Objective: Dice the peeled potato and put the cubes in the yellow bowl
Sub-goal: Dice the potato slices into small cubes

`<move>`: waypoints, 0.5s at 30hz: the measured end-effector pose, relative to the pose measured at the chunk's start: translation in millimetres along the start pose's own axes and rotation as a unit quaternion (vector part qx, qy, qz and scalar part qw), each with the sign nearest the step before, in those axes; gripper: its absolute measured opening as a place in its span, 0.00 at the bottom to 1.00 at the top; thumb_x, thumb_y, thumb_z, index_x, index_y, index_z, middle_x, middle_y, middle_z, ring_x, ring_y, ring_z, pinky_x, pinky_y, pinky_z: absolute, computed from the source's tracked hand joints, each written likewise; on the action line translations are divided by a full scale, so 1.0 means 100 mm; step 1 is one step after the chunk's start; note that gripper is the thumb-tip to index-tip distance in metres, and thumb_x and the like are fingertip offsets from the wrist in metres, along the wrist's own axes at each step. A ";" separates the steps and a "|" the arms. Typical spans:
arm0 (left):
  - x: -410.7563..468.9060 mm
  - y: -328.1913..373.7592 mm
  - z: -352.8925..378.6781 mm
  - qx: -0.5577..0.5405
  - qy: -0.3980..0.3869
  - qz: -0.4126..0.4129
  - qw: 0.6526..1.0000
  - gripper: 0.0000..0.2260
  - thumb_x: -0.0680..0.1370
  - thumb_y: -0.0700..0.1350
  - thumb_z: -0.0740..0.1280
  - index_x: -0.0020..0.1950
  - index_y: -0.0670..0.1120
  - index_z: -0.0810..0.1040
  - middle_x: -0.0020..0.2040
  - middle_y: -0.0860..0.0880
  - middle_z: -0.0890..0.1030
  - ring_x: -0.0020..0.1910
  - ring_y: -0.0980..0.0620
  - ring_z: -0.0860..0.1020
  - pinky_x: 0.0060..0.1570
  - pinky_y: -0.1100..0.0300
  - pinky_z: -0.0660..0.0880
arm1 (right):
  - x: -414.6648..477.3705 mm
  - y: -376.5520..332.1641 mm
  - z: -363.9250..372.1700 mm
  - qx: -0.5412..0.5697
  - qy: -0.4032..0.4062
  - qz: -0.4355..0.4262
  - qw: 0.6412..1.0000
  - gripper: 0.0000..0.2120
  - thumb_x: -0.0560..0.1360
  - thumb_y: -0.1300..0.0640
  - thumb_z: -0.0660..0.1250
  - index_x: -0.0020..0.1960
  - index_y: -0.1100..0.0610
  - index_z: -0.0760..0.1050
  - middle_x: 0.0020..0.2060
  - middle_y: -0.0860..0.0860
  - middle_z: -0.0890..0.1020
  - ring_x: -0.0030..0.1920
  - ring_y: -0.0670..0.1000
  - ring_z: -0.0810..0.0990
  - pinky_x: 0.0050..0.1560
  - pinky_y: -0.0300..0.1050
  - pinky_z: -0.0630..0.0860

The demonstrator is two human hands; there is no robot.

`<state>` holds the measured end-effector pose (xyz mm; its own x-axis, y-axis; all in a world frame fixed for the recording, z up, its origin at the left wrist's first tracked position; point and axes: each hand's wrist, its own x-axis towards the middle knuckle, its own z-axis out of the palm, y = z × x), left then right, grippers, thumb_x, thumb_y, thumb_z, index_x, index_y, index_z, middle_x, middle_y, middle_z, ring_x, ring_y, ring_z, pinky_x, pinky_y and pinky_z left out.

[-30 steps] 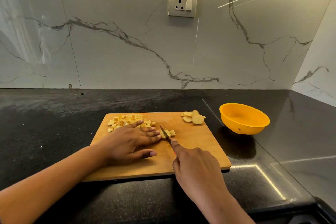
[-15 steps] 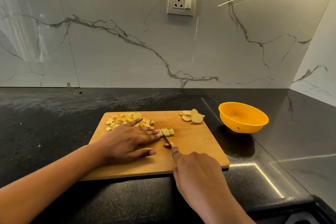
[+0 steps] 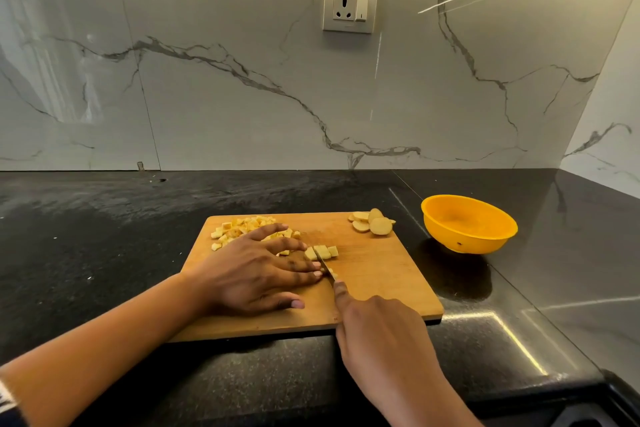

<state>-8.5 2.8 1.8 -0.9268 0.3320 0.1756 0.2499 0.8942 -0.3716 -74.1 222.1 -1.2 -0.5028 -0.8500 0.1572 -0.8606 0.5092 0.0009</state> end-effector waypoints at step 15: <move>-0.01 0.01 0.03 -0.052 -0.036 -0.171 0.983 0.35 0.74 0.70 0.32 0.74 0.59 0.60 0.72 0.58 0.64 0.74 0.55 0.57 0.69 0.57 0.41 | -0.03 0.05 -0.10 0.064 0.062 0.018 0.996 0.25 0.82 0.47 0.50 0.77 0.44 0.50 0.50 0.47 0.79 0.45 0.48 0.75 0.43 0.42 0.72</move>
<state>-8.1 2.9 -1.2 -0.9782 -0.0113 0.2073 -0.0549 0.9771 -0.2056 -76.6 228.4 8.4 -0.5260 -0.8049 0.2747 -0.8498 0.5105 -0.1311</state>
